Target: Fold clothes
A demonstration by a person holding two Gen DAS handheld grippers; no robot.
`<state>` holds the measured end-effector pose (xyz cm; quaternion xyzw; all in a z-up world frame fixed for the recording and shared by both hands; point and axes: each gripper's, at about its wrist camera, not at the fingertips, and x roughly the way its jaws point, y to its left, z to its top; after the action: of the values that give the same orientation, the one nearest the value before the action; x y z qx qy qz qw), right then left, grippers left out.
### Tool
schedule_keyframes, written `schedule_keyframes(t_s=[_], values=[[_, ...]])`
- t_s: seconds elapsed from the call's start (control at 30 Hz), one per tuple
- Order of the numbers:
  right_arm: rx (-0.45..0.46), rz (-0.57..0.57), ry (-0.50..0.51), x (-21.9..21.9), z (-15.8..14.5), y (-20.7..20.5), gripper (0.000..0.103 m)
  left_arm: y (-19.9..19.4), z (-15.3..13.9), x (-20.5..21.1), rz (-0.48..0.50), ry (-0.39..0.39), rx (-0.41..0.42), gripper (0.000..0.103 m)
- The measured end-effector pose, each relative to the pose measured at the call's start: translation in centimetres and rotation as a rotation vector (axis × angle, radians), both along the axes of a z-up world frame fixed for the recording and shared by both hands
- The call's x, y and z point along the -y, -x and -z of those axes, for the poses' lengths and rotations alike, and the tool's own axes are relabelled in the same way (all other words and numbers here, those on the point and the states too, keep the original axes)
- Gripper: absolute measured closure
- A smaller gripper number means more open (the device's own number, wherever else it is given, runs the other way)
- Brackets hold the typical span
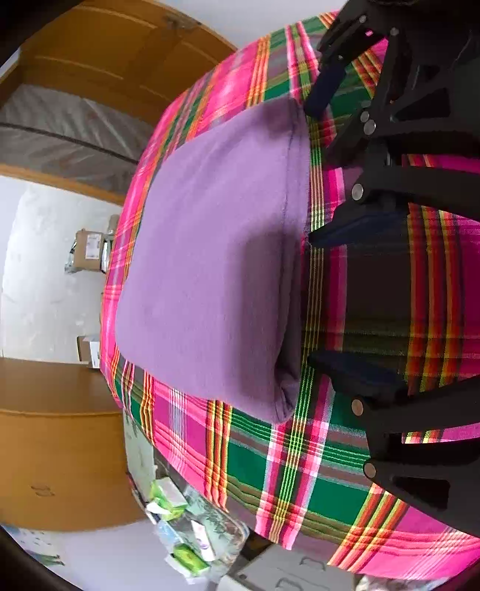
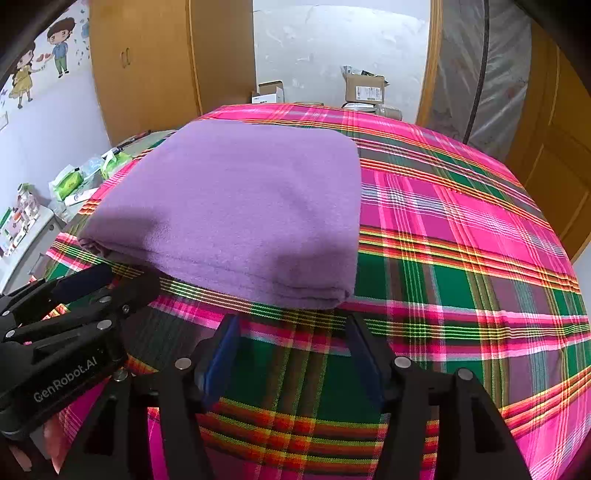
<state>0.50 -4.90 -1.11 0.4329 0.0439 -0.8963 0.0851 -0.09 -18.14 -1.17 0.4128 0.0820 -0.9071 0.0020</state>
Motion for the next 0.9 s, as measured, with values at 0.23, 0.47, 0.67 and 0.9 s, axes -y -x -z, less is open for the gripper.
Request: schedule_keyframes(t_s=[0.23, 0.47, 0.67, 0.9], values=[[0.001, 0.002, 0.009, -0.2, 0.0, -0.3, 0.043, 0.1, 0.0, -0.4, 0.004, 0.018, 0.005, 0.043], [-0.001, 0.085, 0.012, -1.5, -0.1, -0.4, 0.043, 0.2, 0.1, -0.9, 0.000, 0.049, 0.013, 0.043], [-0.001, 0.083, 0.004, -1.4, -0.1, -0.5, 0.043, 0.4, 0.2, -1.4, -0.016, 0.080, 0.022, 0.043], [0.000, 0.077, -0.001, -1.3, -0.1, -0.2, 0.042, 0.5, 0.3, -1.8, -0.037, 0.109, 0.032, 0.042]])
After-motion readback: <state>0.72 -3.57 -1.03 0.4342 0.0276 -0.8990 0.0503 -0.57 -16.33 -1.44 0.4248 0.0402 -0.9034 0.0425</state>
